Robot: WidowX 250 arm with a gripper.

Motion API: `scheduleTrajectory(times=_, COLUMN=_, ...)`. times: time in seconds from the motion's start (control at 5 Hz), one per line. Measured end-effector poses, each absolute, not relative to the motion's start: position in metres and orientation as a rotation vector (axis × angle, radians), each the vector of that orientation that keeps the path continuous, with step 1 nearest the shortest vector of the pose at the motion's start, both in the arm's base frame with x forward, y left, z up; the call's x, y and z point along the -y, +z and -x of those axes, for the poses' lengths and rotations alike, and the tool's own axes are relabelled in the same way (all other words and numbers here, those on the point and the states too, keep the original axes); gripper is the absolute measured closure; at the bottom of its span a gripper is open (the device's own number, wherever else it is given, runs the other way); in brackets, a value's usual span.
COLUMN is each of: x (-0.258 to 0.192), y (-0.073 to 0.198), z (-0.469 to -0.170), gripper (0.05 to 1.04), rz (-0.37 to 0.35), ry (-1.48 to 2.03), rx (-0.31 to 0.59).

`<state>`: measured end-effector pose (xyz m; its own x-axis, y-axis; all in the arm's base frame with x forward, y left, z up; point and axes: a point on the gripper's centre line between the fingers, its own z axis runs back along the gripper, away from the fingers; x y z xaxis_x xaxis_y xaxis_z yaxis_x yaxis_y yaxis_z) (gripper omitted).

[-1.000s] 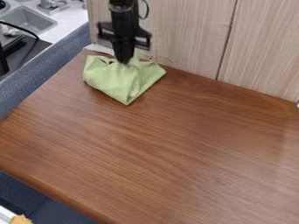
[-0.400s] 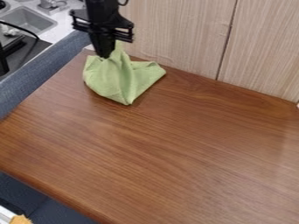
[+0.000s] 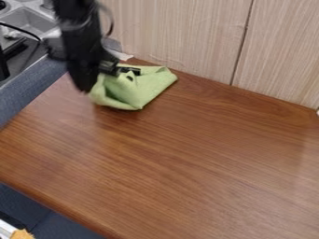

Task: Unfold the cloth from top to bottom

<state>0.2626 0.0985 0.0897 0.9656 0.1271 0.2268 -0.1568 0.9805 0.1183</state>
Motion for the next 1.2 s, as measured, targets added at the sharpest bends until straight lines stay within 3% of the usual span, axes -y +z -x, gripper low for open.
scheduleTrajectory(times=0.4, x=-0.103, y=0.065, z=-0.221, gripper=1.031, rz=-0.149, ry=0.195, rx=0.191)
scheduleTrajectory(times=0.6, x=-0.108, y=0.038, z=-0.213, gripper=1.032, rz=-0.13, ry=0.209, rx=0.134)
scheduleTrajectory(times=1.0, x=-0.112, y=0.016, z=-0.206, gripper=1.02, rz=-0.11, ry=0.241, rx=0.049)
scheduleTrajectory(times=1.2, x=-0.114, y=0.02, z=-0.208, gripper=0.888, rz=-0.112, ry=0.259, rx=0.028)
